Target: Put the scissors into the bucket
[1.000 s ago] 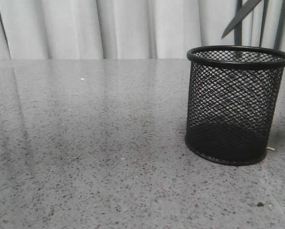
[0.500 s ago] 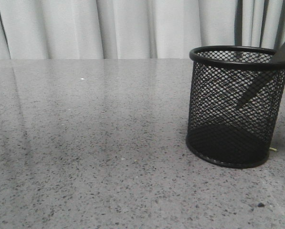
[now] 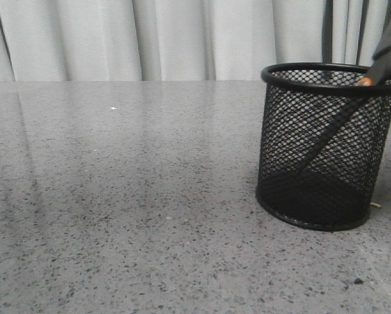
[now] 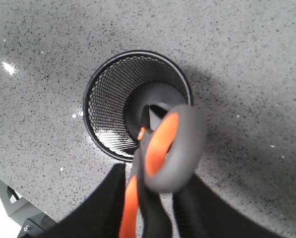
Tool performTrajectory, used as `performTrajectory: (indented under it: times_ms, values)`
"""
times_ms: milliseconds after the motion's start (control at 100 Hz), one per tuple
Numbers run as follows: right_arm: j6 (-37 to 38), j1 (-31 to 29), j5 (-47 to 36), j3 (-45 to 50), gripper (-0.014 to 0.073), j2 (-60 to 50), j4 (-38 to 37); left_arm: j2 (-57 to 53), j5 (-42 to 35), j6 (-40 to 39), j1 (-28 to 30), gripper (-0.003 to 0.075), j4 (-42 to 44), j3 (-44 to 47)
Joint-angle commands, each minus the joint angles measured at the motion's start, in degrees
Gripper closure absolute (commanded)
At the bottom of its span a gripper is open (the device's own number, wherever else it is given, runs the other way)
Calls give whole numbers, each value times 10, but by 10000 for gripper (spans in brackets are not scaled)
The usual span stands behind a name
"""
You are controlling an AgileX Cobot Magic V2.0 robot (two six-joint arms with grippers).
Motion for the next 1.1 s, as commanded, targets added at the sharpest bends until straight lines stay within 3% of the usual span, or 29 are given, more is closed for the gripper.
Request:
performTrajectory:
  times_ms: [0,380,510,600,760,780,900,1090]
  values:
    - [-10,0,-26,-21,282,-1,16,-13,-39,-7,-4,322,0,-17]
    - [-10,-3,-19,-173,274,-1,-21,-13,-37,-7,-4,335,25,-17]
    - [-10,-3,-51,-207,302,-17,-21,-13,-27,-7,-4,400,28,-17]
    - [-10,-3,-91,-205,378,-37,-21,-13,-11,-8,-4,486,29,-17]
    - [-10,-3,-174,-169,636,-90,-21,-13,22,-125,-4,740,51,-17]
    - [-10,-3,-183,-160,668,-96,-21,-13,30,-139,-4,738,54,-17]
    - [-10,-3,-274,-88,655,-154,-21,-22,58,-199,-4,740,62,-8]
    - [-10,-3,-434,66,656,-256,-21,-100,-59,-292,-4,740,97,93]
